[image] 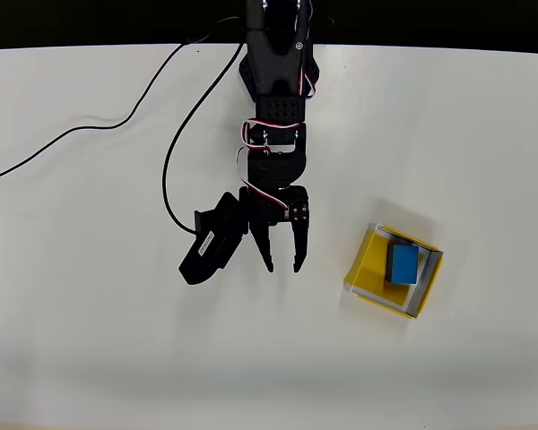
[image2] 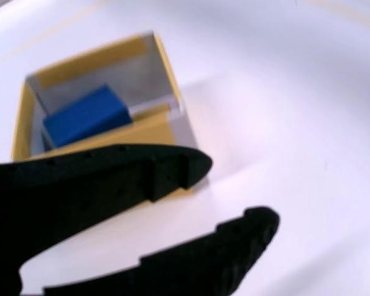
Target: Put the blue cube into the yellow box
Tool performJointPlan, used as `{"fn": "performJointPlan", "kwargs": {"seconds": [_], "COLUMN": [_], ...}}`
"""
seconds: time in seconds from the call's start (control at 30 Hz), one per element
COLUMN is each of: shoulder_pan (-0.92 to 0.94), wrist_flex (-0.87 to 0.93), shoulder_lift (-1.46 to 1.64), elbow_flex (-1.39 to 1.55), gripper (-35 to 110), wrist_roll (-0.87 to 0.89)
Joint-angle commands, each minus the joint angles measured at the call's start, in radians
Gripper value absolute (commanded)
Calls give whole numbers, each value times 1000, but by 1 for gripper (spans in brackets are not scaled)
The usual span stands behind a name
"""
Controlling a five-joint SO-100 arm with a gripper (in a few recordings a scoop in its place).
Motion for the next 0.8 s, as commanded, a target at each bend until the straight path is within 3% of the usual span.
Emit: {"fn": "performJointPlan", "kwargs": {"seconds": [0.0,0.23,0.77], "shoulder_pan": [6,35,94], "wrist_flex": [23,123,1112], "shoulder_lift": [186,430,877], "elbow_flex": [66,284,284], "gripper": [16,15,13], "wrist_roll": [-21,-60,37]}}
